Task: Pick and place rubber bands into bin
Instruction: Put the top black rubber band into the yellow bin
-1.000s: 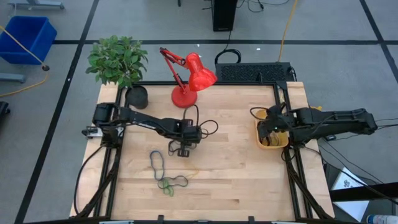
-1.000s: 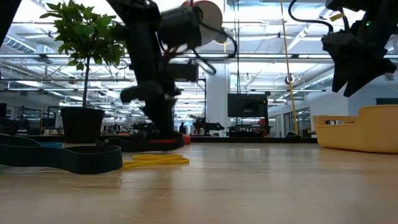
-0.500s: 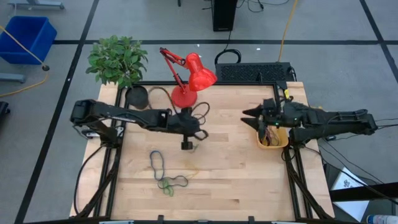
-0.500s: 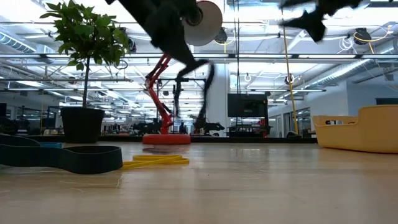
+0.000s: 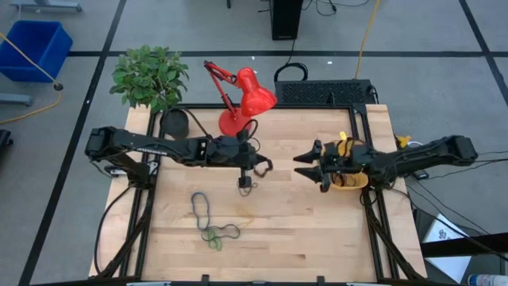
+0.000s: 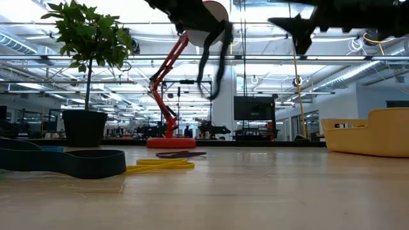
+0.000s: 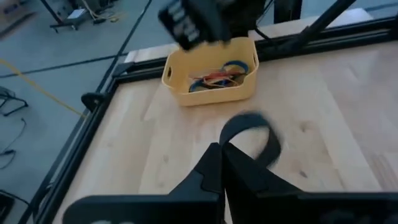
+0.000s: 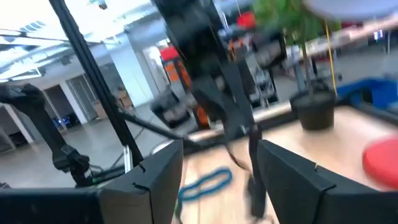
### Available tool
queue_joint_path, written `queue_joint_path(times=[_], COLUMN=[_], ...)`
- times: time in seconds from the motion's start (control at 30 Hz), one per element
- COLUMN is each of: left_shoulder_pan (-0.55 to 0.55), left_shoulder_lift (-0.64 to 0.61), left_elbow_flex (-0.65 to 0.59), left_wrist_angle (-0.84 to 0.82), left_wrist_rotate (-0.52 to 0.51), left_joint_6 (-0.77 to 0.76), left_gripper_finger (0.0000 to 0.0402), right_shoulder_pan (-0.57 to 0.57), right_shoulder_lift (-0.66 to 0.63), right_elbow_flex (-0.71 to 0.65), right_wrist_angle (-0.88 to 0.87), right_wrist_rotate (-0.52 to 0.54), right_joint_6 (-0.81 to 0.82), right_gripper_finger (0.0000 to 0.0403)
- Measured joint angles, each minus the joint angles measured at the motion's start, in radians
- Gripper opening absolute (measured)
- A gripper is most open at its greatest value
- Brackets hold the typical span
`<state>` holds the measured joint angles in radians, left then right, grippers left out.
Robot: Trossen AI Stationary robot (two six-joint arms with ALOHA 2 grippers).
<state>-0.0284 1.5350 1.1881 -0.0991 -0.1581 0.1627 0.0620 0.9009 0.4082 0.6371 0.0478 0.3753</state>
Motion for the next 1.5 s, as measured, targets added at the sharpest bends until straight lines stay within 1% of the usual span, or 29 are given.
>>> queue_joint_path(times=[0.1, 0.27, 0.37, 0.57, 0.63, 0.77, 0.87, 1.0, 1.17, 1.27, 1.3, 1.5], left_shoulder_pan=[-0.002, -0.006, -0.006, -0.007, -0.006, -0.006, -0.006, -0.008, -0.010, -0.011, -0.011, -0.011], left_shoulder_lift=[0.000, 0.000, 0.000, 0.000, 0.000, 0.000, 0.000, 0.000, 0.000, 0.000, 0.000, 0.000], left_elbow_flex=[0.000, 0.000, 0.000, 0.000, 0.000, 0.000, 0.000, 0.000, 0.000, 0.000, 0.000, 0.000], left_wrist_angle=[0.033, 0.050, 0.050, 0.055, 0.054, 0.055, 0.047, 0.045, 0.044, 0.045, 0.045, 0.047], left_wrist_rotate=[0.000, 0.005, 0.003, 0.003, 0.002, 0.001, 0.001, 0.001, 0.002, 0.001, 0.001, 0.001], left_joint_6=[0.004, 0.016, 0.016, 0.019, 0.019, 0.022, 0.022, 0.019, 0.019, 0.013, 0.012, -0.024], left_gripper_finger=[0.0011, 0.0005, 0.0010, 0.0005, 0.0010, 0.0012, 0.0005, 0.0015, 0.0006, 0.0014, 0.0018, 0.0026], right_shoulder_pan=[0.006, 0.026, 0.027, 0.027, 0.027, 0.026, 0.025, 0.025, 0.025, 0.025, 0.025, 0.025], right_shoulder_lift=[0.065, 0.189, 0.250, 0.364, 0.400, 0.450, 0.468, 0.476, 0.476, 0.476, 0.476, 0.476], right_elbow_flex=[-0.008, 0.006, 0.022, 0.109, 0.144, 0.201, 0.220, 0.229, 0.229, 0.229, 0.229, 0.229], right_wrist_angle=[0.002, 0.082, 0.107, 0.138, 0.137, 0.137, 0.133, 0.142, 0.145, 0.145, 0.145, 0.144], right_wrist_rotate=[0.000, 0.001, 0.002, 0.002, 0.002, -0.001, -0.002, -0.024, -0.026, -0.027, -0.027, -0.025], right_joint_6=[0.002, -0.024, -0.025, -0.062, -0.076, -0.077, -0.076, -0.074, -0.074, -0.075, -0.077, -0.058], right_gripper_finger=[0.0201, 0.0201, 0.0201, 0.0201, 0.0200, 0.0190, 0.0172, 0.0132, 0.0061, 0.0014, 0.0008, 0.0003])
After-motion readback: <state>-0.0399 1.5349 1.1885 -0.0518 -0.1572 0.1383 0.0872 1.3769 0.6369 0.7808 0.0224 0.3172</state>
